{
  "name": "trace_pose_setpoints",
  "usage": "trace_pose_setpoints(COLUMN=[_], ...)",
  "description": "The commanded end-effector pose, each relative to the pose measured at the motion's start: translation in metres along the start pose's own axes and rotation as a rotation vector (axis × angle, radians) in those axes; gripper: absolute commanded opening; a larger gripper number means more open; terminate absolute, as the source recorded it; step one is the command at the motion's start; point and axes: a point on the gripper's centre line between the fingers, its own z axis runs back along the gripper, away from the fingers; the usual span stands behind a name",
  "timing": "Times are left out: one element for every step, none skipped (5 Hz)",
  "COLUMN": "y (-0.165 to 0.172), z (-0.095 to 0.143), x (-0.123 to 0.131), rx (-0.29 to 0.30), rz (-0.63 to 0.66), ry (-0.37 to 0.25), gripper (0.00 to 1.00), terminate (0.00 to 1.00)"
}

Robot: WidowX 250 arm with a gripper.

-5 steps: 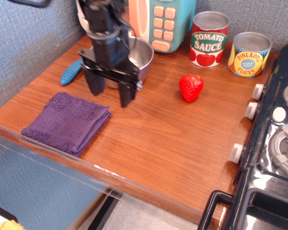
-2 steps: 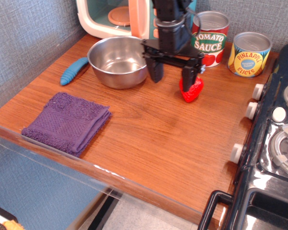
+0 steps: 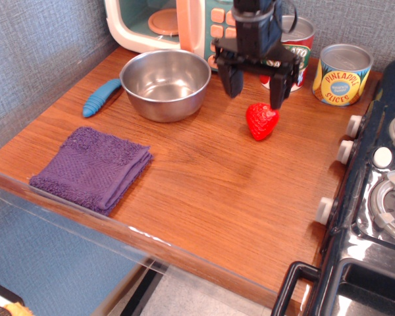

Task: Put the red strawberry inside the silver pot.

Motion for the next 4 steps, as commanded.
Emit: trace_pose_setpoints(y=[0.004,-0.002,-0.012,-0.015], z=[-0.008,-0.016,-0.025,-0.037], x=[0.025,0.024,0.019,0.014], rx=[0.027,0.029,0.026,0.018], rz=[0.012,-0.003,-0.021,-0.013], ry=[-0.013,0.008,0.029,0.067], gripper=[1.00,1.00,1.00,1.00], terminate=[0.00,0.00,0.00,0.00])
